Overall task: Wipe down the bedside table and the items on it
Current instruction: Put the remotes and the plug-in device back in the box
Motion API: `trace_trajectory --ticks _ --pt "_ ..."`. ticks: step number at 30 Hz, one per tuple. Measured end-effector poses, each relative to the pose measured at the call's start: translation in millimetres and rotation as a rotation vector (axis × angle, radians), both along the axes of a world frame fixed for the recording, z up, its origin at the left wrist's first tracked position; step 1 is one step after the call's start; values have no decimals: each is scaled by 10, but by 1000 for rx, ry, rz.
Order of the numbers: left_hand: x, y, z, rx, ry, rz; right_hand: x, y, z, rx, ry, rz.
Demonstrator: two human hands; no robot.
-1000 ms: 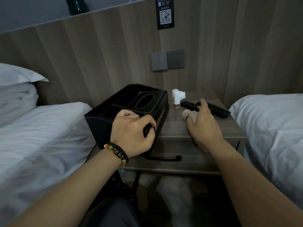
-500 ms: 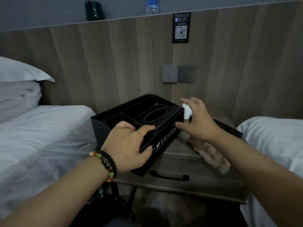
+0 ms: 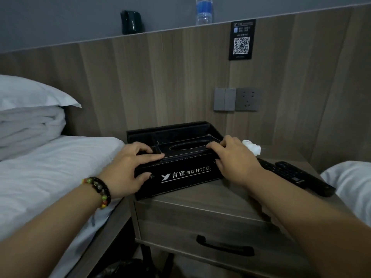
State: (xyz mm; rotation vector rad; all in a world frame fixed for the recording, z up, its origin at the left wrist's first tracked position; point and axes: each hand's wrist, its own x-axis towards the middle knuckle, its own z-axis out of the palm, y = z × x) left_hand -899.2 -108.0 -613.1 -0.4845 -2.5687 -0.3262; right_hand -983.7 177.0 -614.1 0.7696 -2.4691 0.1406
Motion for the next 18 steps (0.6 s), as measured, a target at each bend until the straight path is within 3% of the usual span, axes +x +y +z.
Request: trace_trajectory --ticks 3,8,18 --pt "-146 82 -165 -31 59 238 -72 -49 44 78 -2 -43" --pt "-631 309 -15 -219 -209 479 -232 -122 105 200 -103 -154" --pt "-1559 345 27 -204 -335 457 -667 -383 233 297 -199 -332"
